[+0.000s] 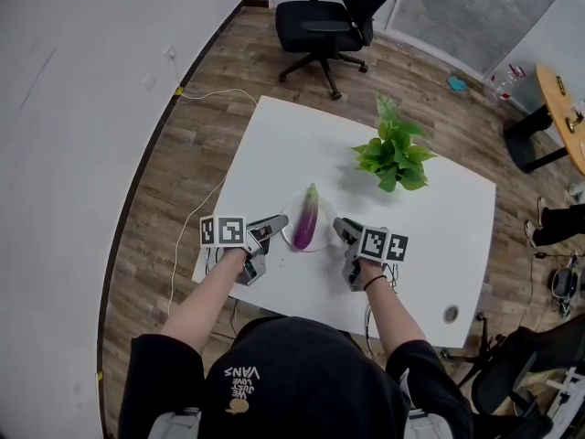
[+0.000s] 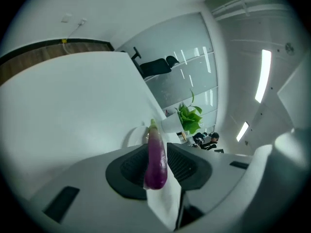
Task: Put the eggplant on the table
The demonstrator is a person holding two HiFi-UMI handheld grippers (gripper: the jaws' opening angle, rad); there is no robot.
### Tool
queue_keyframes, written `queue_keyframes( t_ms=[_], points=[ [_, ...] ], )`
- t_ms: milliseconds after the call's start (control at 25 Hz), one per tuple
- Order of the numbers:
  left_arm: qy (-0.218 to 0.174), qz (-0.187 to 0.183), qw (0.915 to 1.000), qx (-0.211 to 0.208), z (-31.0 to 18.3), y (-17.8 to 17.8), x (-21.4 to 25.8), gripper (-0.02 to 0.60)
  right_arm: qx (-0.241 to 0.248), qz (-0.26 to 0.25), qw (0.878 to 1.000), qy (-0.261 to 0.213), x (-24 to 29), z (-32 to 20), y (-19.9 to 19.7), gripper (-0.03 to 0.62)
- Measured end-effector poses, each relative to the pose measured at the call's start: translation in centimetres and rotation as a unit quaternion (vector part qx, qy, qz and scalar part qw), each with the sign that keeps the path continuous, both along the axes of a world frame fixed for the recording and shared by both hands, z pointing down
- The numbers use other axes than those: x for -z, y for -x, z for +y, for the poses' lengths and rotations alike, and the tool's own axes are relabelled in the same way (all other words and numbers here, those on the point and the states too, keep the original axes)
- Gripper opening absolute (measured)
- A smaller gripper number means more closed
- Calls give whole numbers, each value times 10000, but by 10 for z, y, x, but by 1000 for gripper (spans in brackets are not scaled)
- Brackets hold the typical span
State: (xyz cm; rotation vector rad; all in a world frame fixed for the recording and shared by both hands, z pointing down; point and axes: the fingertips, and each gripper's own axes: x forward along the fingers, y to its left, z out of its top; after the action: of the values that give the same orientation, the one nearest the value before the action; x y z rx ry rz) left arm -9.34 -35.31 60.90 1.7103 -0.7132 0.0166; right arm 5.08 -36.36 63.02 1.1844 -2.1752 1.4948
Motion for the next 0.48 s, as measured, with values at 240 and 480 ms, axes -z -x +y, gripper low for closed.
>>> queue_keyframes(
  t_ms=[240, 480],
  points=[
    [-1232, -304, 9919, 95, 6, -4, 39, 92, 319, 219, 9949, -932, 39, 9, 7, 98],
    [-1961, -529, 9791, 82, 20, -10, 66, 66, 466, 287, 9868, -1525, 68, 26, 13, 72]
  ],
)
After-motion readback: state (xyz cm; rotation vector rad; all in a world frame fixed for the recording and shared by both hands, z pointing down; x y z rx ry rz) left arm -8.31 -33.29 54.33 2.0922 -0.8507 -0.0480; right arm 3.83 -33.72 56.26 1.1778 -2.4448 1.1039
